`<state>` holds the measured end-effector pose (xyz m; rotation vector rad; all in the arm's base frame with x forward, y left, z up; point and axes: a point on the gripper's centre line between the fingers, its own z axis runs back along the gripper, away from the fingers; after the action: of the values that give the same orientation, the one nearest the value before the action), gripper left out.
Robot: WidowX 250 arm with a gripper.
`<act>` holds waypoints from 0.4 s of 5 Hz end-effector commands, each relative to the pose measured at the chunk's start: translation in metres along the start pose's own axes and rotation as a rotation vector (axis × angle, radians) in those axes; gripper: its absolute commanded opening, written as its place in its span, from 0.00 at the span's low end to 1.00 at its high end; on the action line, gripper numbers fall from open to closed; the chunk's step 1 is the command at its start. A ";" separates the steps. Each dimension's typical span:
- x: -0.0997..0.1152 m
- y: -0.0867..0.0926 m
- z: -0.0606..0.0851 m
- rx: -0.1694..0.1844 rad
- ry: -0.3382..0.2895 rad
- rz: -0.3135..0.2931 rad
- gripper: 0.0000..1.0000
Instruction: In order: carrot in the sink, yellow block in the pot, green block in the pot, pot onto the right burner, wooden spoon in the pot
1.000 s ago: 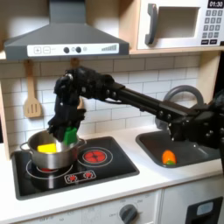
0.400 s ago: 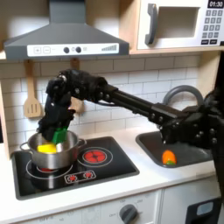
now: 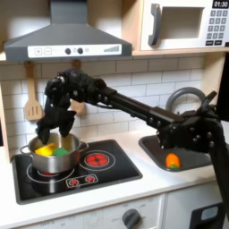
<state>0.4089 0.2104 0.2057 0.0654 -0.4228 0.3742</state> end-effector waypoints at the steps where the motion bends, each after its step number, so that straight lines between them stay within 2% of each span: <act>1: -0.006 -0.029 -0.003 -0.086 0.038 -0.145 1.00; 2: -0.005 -0.043 -0.003 -0.110 0.040 -0.189 1.00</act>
<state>0.4187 0.1715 0.2031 -0.0128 -0.3936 0.1782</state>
